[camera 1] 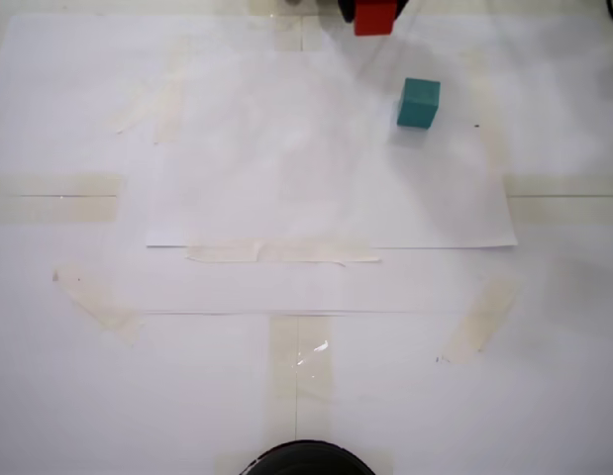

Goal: Put the red cube on the top of the blue cube.

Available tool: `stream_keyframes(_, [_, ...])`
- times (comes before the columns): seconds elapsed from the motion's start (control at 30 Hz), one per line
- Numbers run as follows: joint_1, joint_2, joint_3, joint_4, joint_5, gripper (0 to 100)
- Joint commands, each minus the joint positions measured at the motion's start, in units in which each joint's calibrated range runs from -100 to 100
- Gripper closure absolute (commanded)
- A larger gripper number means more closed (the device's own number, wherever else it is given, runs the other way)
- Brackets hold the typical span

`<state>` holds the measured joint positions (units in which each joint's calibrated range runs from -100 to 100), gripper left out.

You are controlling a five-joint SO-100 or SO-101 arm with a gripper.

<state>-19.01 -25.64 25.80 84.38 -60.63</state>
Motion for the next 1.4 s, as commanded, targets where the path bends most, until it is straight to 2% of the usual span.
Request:
stream_keyframes(0.0, [-3.02, -1.83, -0.16, -2.81, -1.86, 95])
stream_keyframes(0.67, [-9.84, 5.47, 2.93, -12.76, -6.45, 96])
stream_keyframes(1.03, [-8.55, 13.28, 3.75, -21.73, -5.27, 96])
stream_keyframes(1.37, [-6.58, 16.11, 3.66, -25.31, -3.96, 96])
